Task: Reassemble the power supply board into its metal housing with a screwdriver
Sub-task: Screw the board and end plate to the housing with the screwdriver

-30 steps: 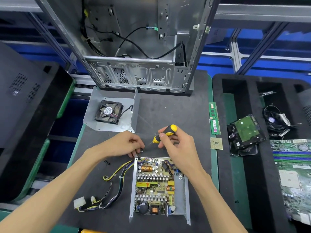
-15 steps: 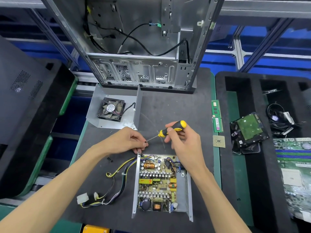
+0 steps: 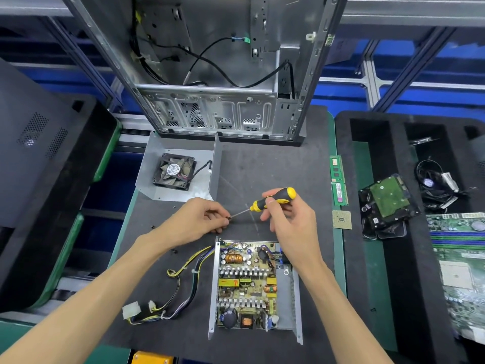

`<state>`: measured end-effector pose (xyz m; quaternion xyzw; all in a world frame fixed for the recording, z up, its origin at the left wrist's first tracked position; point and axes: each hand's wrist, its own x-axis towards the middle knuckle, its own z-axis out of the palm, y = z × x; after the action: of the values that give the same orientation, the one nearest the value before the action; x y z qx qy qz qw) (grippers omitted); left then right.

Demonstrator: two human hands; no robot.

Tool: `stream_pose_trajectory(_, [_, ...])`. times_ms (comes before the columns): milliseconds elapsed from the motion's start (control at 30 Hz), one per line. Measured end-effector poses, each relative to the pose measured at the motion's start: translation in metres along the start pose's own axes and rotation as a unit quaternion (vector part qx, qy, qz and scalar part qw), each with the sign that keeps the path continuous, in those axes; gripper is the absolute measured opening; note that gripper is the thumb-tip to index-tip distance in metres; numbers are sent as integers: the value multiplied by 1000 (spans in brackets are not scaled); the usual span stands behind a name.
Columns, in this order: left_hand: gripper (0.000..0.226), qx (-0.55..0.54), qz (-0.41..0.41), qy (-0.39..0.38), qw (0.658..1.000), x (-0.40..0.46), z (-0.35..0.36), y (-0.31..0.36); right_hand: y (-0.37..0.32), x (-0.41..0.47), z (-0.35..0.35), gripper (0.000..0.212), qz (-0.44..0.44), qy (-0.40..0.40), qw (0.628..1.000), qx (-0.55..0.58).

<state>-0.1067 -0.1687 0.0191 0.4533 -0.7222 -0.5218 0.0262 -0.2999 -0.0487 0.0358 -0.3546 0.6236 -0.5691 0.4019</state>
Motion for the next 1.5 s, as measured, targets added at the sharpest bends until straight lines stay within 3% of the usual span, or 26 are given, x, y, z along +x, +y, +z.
stream_pose_trajectory(467, [4, -52, 13, 34, 998, -4, 3, -1, 0, -1, 0, 10, -17, 13, 1000, 11])
stream_pose_trajectory(833, [22, -91, 23, 32, 995, -8, 7, -7, 1, -4, -1, 9, -27, 28, 999, 16])
stream_pose_trajectory(933, [20, -154, 6, 41, 987, -9, 9, -9, 2, -4, 0, 10, -25, 29, 999, 19])
stream_pose_trajectory(1200, [21, -387, -110, 7, 915, -10, 17, -5, 2, -5, -1, 11, -43, 20, 999, 13])
stream_pose_trajectory(1500, [21, -572, -181, -18, 800, -8, 20, 4, 1, -5, 0, 12, -51, -7, 998, 31])
